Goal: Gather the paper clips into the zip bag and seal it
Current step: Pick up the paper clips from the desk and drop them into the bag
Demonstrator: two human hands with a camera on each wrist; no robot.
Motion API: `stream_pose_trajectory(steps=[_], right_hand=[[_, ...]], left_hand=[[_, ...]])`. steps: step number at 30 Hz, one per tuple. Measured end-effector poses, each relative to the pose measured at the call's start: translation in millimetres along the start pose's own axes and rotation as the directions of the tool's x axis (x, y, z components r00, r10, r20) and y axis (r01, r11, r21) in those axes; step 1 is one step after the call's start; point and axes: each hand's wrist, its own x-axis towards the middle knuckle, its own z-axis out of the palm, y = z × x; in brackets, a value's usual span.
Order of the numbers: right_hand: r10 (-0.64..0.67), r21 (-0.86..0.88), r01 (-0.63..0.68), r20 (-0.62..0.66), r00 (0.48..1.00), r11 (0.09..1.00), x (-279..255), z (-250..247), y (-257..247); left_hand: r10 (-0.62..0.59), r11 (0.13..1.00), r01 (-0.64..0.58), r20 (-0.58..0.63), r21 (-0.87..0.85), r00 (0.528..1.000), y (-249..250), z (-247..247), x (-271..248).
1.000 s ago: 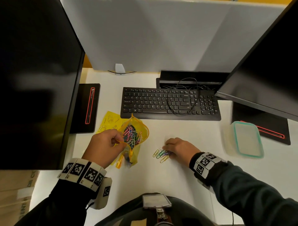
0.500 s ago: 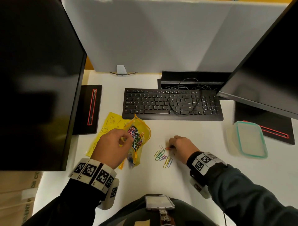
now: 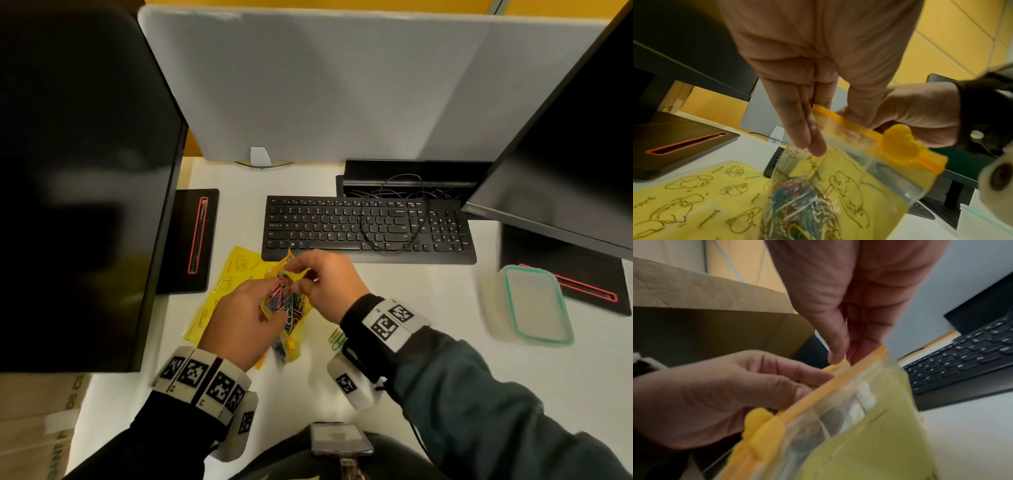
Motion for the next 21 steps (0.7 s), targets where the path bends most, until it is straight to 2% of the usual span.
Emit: stream_pose_trajectory(steps=[2,4,5,7,8,9,11,18,20,21], right_hand=[[0.060,0.071,-0.053,-0.099,0.993,0.996,-6,-10,17],[0.185,0.118,-0.167,-0.163,0.969,0.979,-16,-23,45],[0.263,0.079,-0.254,-0.142,0.954,0.964,-23,-29,60],[0.413,-0.160,-0.410,-0.014,0.911,0.898,-40,-33,86],[0.463,-0.283,-0.433,0.044,0.885,0.856,-48,-30,96],[0.490,-0.362,-0.432,0.083,0.868,0.826,-55,-26,102],[0.486,-0.411,-0.401,0.121,0.866,0.818,-64,-12,106],[0.266,-0.367,-0.208,0.118,0.957,0.907,-47,24,102],[0.196,-0.377,-0.101,0.223,0.955,0.920,-47,19,106],[0.179,-0.413,-0.037,0.310,0.934,0.910,-48,17,107]], left_hand=[[-0.004,1.000,0.004,0.001,-0.002,1.000,-3,0,0],[-0.013,1.000,0.013,0.011,0.011,1.000,-5,0,2],[-0.016,1.000,0.016,0.016,0.016,1.000,-6,0,3],[-0.009,1.000,0.009,0.020,0.023,1.000,-6,0,4],[0.001,1.000,-0.002,0.020,0.022,1.000,-6,0,4],[0.012,1.000,-0.012,0.020,0.021,1.000,-5,1,4],[0.023,0.999,-0.023,0.018,0.025,1.000,-5,2,3],[0.030,0.999,-0.031,0.014,0.024,0.999,-8,5,3],[0.032,0.999,-0.033,0.011,0.020,0.999,-8,6,3],[0.034,0.999,-0.034,0.008,0.019,0.999,-9,6,3]])
